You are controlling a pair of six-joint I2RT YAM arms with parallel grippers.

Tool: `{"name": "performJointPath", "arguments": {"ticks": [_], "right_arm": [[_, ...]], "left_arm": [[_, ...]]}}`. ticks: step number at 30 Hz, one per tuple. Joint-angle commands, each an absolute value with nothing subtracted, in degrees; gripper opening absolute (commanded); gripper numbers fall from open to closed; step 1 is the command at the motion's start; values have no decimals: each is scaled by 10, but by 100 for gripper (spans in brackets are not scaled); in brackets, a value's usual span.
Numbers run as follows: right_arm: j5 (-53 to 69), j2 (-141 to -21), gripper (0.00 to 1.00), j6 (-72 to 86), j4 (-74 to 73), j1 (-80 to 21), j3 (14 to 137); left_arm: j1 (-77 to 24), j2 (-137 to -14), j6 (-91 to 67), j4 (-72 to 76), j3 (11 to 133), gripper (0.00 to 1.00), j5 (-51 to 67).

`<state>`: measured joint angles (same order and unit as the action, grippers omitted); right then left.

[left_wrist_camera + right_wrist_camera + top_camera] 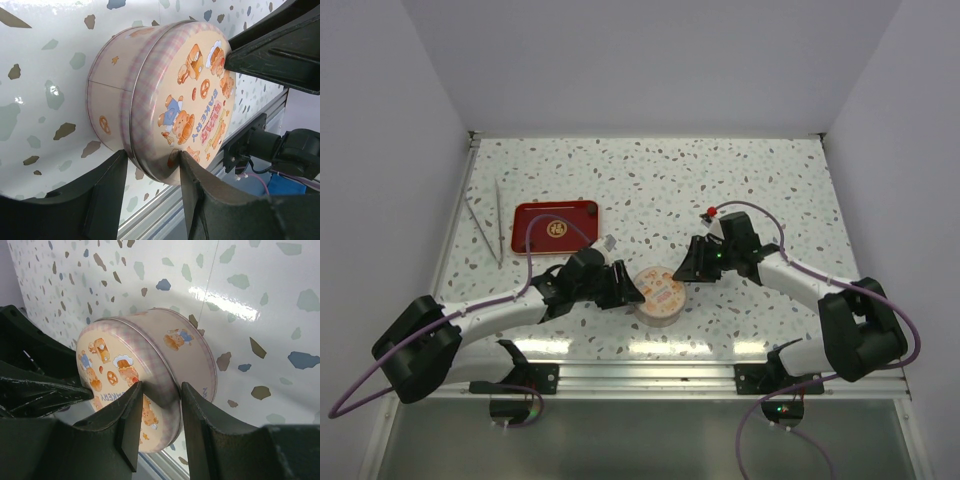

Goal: Pack the chocolate

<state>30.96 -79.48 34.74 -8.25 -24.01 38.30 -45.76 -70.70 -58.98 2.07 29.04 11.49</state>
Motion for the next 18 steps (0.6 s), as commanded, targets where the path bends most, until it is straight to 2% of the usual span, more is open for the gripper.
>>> {"name": "performJointPath", "arguments": {"ticks": [1, 4, 5, 18], "right_arm": [[317, -787, 38, 356, -86, -260, 399], [316, -780, 38, 355, -93, -260, 403], [316, -779, 38, 356, -95, -261, 403], [313, -791, 38, 354, -91, -262, 407]], "left_arm": [[-461, -708, -580, 51, 305, 5, 118], [-461, -705, -579, 47, 304, 16, 116], [-461, -704, -580, 47, 304, 16, 115], [-461, -709, -584, 40, 305, 17, 112]]}}
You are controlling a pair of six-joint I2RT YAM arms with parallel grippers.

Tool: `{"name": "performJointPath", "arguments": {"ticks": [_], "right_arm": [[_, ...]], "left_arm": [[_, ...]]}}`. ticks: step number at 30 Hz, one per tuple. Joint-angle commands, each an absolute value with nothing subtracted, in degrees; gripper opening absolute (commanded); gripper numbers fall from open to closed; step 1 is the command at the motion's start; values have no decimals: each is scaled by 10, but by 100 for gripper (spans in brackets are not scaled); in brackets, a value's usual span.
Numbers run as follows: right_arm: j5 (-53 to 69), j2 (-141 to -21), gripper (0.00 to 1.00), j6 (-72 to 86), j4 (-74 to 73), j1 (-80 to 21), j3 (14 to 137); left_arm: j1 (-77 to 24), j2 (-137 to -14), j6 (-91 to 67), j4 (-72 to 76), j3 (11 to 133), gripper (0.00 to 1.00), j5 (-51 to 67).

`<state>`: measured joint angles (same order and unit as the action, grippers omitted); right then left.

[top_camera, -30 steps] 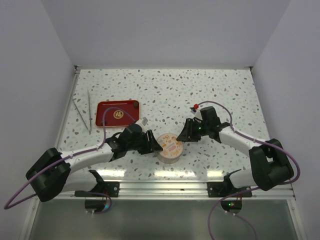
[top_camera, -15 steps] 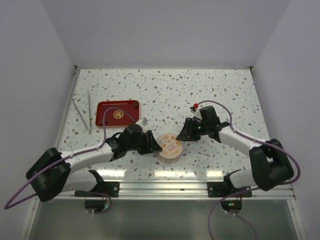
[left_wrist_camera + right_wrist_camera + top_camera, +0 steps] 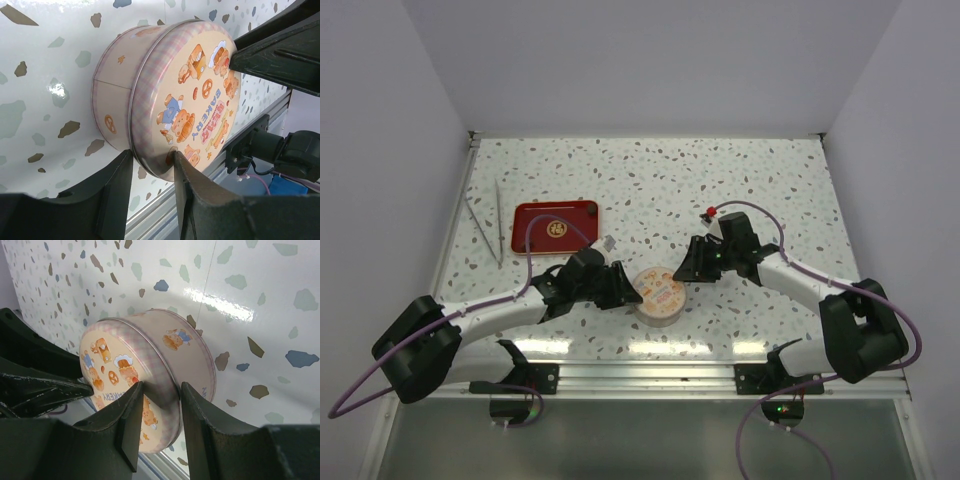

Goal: Pack the chocolate

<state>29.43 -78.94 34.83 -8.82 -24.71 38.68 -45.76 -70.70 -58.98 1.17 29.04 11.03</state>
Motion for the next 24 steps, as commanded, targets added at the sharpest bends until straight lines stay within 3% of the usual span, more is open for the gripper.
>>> {"name": "performJointPath", "arguments": {"ticks": [1, 24], "right_arm": [[313, -793, 38, 353, -91, -261, 405], [243, -810, 38, 284, -135, -262, 352]], "left_arm": [[-461, -709, -584, 39, 306, 17, 112], [-461, -773, -559, 3, 344, 16, 93]]}}
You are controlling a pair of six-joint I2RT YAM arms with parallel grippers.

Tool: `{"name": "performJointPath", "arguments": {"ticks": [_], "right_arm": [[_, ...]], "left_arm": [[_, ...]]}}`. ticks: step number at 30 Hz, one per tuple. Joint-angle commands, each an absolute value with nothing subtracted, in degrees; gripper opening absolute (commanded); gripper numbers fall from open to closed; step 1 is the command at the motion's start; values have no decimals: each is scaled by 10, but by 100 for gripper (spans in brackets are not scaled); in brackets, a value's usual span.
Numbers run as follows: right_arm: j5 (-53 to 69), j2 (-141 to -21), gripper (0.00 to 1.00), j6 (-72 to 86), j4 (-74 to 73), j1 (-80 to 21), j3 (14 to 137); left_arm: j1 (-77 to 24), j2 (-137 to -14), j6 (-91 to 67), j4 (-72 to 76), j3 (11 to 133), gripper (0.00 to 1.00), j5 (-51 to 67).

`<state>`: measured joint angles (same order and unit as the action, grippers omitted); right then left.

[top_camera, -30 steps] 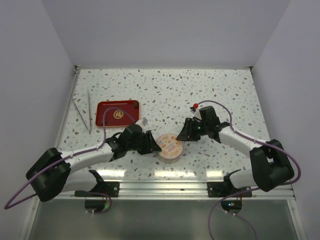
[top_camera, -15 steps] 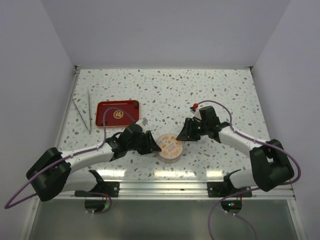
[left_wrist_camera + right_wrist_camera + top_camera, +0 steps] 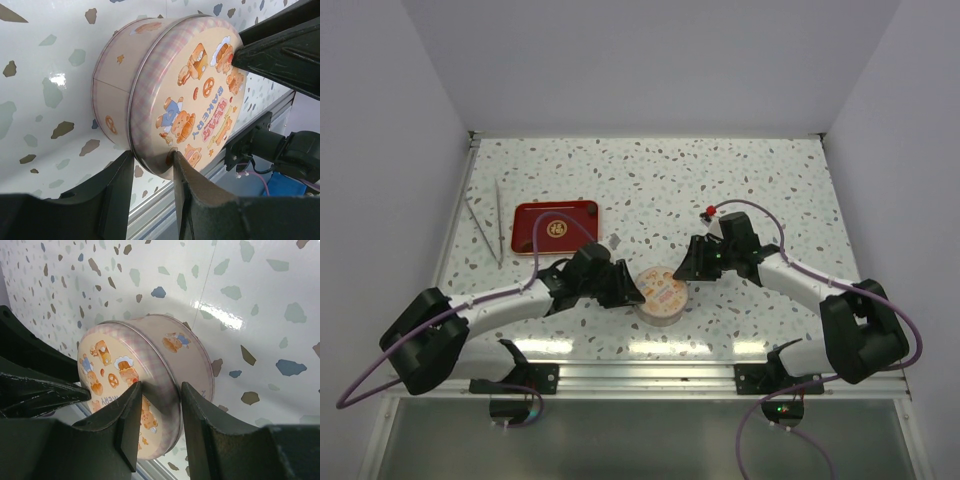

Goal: Pack the chocolate

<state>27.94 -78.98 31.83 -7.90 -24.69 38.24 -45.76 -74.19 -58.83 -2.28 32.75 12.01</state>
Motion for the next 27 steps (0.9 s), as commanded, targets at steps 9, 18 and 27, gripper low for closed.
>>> {"name": "performJointPath", "arguments": {"ticks": [9, 18, 27], "right_arm": [[214, -837, 38, 279, -130, -263, 354], [207, -879, 38, 273, -127, -264, 405], [213, -866, 38, 279, -133, -263, 416]], "left_arm": [[-461, -816, -535, 2, 387, 16, 73], [-436, -870, -499, -30, 446, 16, 48], [-410, -867, -473, -45, 465, 19, 19]]}}
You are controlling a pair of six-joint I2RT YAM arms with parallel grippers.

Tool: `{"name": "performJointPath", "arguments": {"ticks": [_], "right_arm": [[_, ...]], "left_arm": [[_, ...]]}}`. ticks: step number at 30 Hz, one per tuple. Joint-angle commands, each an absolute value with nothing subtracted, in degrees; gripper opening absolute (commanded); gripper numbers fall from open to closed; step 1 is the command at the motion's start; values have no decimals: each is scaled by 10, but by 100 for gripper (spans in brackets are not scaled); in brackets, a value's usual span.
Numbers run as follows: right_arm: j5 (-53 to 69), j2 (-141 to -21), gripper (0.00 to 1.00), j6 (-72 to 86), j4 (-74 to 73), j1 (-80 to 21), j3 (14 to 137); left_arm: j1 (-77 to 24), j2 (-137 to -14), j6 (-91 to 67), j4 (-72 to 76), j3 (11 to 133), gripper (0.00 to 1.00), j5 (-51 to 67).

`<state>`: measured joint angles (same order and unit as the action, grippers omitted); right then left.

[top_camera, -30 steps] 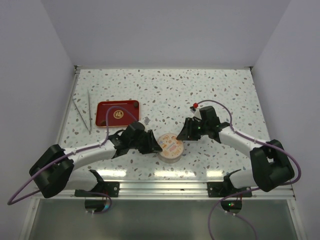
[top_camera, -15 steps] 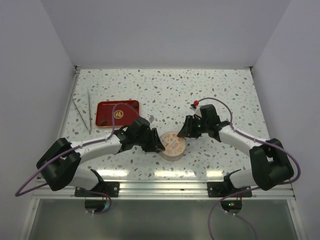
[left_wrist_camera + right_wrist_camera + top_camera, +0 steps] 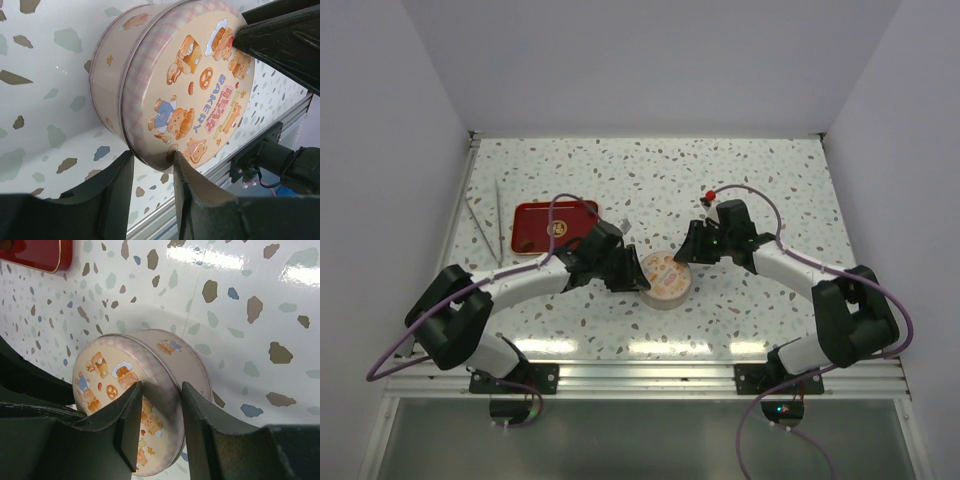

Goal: Pack the chocolate

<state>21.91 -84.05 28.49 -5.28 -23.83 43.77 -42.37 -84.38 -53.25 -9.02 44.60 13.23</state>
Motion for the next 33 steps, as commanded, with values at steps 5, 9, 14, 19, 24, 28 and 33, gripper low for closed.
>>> {"name": "performJointPath", "arguments": {"ticks": [5, 9, 14, 19, 24, 28, 33], "right_arm": [[214, -854, 39, 278, -147, -263, 424], [221, -830, 47, 269, -168, -263, 445], [231, -781, 68, 268, -191, -263, 482], [216, -742, 77, 266, -226, -263, 528], [154, -703, 81, 258, -259, -260, 578], [116, -699, 84, 228, -288, -230, 580], [133, -693, 84, 192, -284, -130, 545]], "left_arm": [[-410, -870, -445, -34, 480, 39, 36], [-410, -853, -424, -47, 488, 71, 29], [-410, -804, -385, -65, 488, 99, 9], [-407, -745, -365, -83, 482, 100, -16], [-377, -658, -359, -134, 470, 100, -69], [-267, -588, -351, -173, 433, 100, -70], [-101, -535, -309, -225, 416, 100, -4]]}}
